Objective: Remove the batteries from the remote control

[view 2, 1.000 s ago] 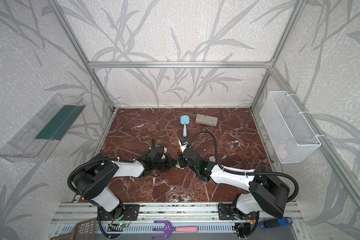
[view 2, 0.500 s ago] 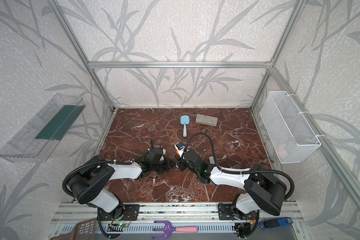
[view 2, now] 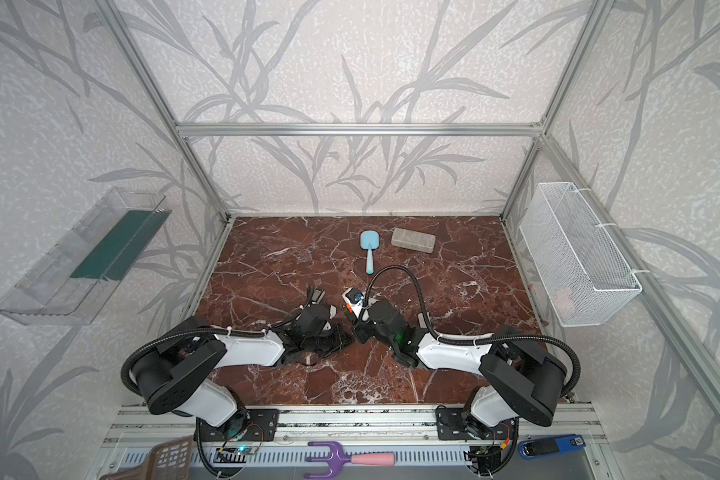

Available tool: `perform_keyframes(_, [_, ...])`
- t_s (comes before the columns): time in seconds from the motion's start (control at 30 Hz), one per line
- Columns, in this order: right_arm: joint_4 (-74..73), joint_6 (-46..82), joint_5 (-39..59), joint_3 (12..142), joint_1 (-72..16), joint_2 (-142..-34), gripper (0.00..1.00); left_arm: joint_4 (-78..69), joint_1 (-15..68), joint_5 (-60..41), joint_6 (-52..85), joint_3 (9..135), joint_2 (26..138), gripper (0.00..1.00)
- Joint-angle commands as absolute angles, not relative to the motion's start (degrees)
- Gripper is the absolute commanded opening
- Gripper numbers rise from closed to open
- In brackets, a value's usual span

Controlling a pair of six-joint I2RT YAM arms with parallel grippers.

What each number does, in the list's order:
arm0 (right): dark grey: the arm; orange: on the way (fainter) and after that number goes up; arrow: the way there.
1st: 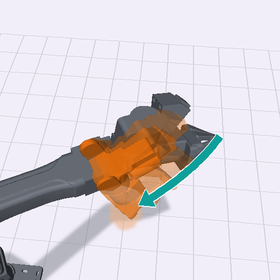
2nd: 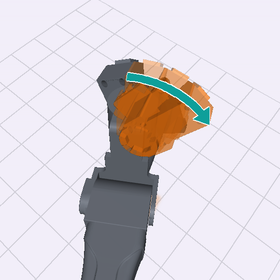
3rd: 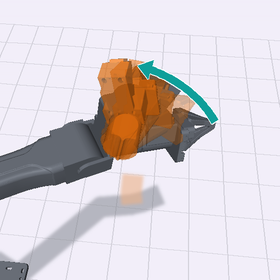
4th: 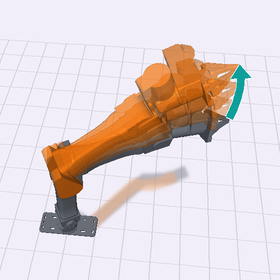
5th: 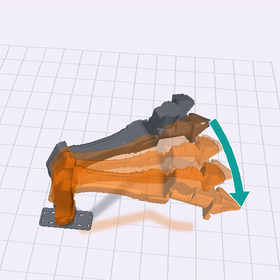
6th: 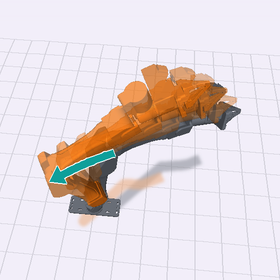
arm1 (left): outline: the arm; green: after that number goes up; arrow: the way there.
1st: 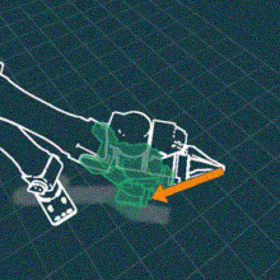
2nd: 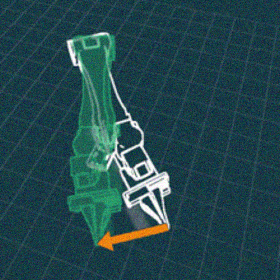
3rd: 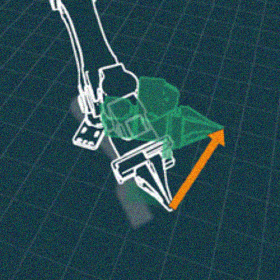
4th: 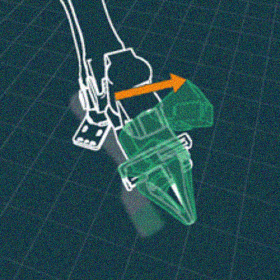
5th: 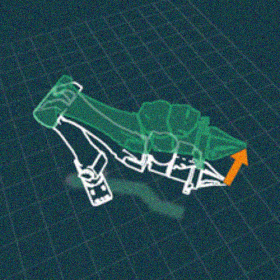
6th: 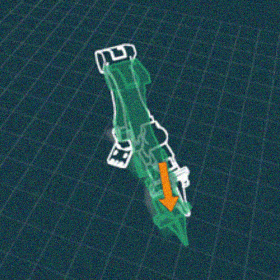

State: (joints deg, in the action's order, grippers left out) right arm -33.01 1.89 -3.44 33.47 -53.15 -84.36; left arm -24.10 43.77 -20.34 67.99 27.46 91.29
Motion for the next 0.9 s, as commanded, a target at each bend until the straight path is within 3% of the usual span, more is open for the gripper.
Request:
perform_keyframes(0.0, [-34.28, 0.99, -1.63, 32.1, -52.73, -84.99, 0.0, -30.34, 44.04, -21.05, 70.94, 26.8, 94.17, 0.1])
perform_keyframes(0.43, [-34.46, 0.25, -2.08, 30.32, -49.93, -83.76, 0.0, -30.04, 42.69, -17.71, 71.4, 30.13, 100.04, 0.07])
perform_keyframes(0.87, [-29.95, 7.07, 3.55, 35.92, -43.22, -87.49, 0.0, -24.3, 35.19, -20.25, 64.78, 37.47, 103.09, 0.07])
